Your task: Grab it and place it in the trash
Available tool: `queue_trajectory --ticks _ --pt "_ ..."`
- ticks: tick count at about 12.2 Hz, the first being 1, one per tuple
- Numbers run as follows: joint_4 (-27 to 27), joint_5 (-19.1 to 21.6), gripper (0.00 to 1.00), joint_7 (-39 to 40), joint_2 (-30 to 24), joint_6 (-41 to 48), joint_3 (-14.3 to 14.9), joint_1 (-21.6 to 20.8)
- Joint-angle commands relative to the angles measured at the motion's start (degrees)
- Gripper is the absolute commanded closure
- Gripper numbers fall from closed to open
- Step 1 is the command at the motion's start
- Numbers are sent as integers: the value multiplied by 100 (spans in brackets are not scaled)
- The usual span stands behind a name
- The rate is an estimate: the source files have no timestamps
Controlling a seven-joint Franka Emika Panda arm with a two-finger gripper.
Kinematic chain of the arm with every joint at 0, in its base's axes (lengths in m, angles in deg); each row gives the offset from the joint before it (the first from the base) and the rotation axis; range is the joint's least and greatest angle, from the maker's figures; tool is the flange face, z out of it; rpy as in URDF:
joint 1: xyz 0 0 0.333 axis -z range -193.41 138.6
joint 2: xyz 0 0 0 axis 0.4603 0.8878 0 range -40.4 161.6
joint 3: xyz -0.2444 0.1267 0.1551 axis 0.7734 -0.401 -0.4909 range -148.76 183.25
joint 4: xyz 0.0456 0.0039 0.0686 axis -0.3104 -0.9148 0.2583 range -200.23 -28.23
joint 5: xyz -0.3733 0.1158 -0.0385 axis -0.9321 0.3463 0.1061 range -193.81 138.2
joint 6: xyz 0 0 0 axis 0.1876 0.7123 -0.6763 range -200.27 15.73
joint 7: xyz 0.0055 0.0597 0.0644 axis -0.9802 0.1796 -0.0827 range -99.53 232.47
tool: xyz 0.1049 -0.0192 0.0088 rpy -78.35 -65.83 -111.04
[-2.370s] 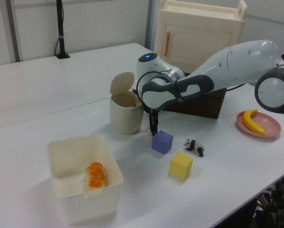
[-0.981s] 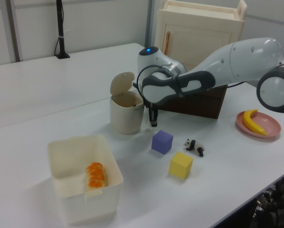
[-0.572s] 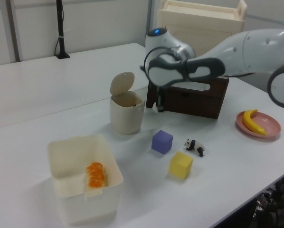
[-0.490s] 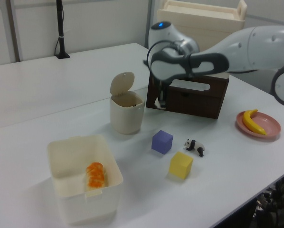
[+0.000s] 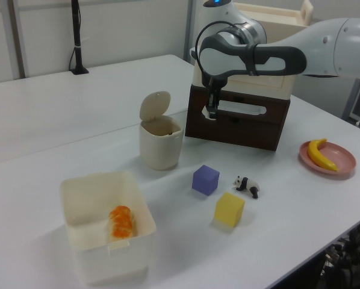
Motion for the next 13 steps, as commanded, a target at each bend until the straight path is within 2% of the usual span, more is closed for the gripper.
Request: queue_trajectory --ticks 1,2,4,7,10,13 --pt "170 108 100 -644 -36 58 -217 -38" --pt "179 108 100 -917 -10 5 -278 -47" --pt "328 73 100 -981 122 -222 -366 -47" --pt "338 11 100 -893 367 -881 -375 -30" --pt "390 -305 100 -779 701 -1365 -375 -21" --pt "469 -323 100 -629 974 -1656 -402 -38"
